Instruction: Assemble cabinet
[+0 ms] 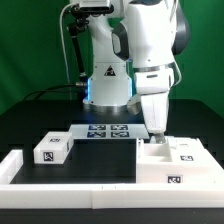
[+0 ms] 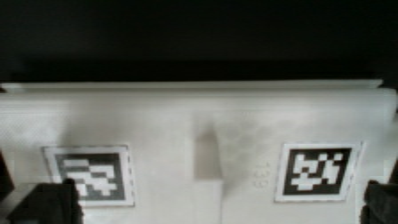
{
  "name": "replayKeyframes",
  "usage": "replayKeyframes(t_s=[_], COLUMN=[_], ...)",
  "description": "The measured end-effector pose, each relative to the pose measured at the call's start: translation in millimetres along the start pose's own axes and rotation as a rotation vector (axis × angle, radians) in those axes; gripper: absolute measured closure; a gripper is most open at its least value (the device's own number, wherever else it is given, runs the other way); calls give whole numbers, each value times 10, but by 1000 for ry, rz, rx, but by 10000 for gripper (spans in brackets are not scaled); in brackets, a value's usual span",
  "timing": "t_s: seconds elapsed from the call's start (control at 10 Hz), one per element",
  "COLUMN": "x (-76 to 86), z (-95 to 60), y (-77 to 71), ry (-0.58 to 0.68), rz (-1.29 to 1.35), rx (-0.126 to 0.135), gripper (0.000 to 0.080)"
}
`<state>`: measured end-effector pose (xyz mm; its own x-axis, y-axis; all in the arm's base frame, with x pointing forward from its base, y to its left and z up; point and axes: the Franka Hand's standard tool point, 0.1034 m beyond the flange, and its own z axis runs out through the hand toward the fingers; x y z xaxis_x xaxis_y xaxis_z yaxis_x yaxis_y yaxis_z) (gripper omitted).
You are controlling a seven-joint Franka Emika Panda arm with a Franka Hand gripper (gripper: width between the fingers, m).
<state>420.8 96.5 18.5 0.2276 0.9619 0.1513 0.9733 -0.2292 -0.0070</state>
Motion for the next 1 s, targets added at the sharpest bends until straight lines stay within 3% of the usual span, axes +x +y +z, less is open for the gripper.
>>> replayKeyframes(t_s=[0.3, 0.5, 0.6, 0.7, 0.8, 0.9, 1.0], x=[-19, -24, -28, -33, -35, -35, -35], z=[54, 60, 62, 66, 66, 66, 62], y=[-27, -35, -40, -44, -44, -44, -40], ry=[1, 0, 0, 0, 0, 0, 0], rz=[6, 7, 7, 8, 9, 9, 9], rx=[13, 15, 16, 17, 17, 17, 16], gripper=[2, 253, 253, 454, 589, 589, 732])
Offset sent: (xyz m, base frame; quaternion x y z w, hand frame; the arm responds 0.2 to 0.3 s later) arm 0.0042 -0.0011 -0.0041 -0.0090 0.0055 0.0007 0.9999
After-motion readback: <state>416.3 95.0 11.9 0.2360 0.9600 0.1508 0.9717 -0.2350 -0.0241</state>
